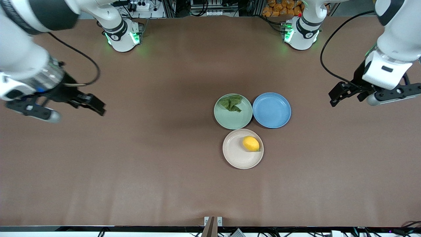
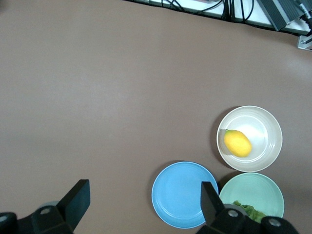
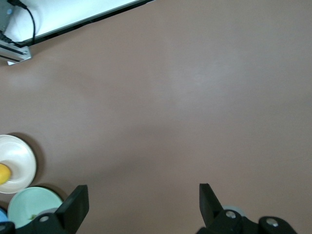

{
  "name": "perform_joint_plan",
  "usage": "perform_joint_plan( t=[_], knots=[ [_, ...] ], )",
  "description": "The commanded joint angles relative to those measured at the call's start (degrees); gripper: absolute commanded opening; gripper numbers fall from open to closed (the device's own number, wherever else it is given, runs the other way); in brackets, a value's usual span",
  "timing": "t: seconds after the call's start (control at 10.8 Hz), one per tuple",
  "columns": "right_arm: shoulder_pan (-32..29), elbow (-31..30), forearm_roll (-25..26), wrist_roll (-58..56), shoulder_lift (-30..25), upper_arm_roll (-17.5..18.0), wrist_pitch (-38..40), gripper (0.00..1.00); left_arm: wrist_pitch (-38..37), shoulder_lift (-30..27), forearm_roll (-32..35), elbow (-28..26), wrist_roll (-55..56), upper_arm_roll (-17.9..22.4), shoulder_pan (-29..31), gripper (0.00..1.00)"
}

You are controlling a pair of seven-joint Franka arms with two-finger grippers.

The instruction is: Place lemon and lettuce in plates

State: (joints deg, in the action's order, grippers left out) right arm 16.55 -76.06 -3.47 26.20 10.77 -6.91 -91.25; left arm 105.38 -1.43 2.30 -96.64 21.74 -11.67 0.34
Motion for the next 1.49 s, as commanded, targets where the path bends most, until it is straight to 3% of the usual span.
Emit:
perform_joint_plan(
  t=[0.0,0.19,0.65,1.02,1.4],
  knots=[
    [-5.2,-1.5,0.3,-8.0,-2.9,1.0,0.9,1.0,-4.6,0.7,-1.3,3.6,-5.1,0.2,0.6,1.0],
    [-7.5,-1.5,0.4,-13.0,-3.9,0.9,2.3,1.0,-9.2,0.8,-0.9,6.6,-10.0,0.1,0.4,1.0],
    [-11.9,-2.1,0.0,-20.0,-6.2,1.5,4.1,1.0,-12.9,0.5,-1.2,6.8,-12.9,0.1,0.5,1.0],
    [-12.6,-10.1,-0.3,-21.5,-12.8,2.3,1.2,1.0,-16.0,0.3,-1.3,8.0,-13.3,0.0,0.5,1.0],
    [-13.9,-11.4,-0.4,-24.3,-13.3,2.9,1.5,1.0,-16.2,0.2,-1.5,8.0,-13.3,-0.5,0.4,1.0]
  ],
)
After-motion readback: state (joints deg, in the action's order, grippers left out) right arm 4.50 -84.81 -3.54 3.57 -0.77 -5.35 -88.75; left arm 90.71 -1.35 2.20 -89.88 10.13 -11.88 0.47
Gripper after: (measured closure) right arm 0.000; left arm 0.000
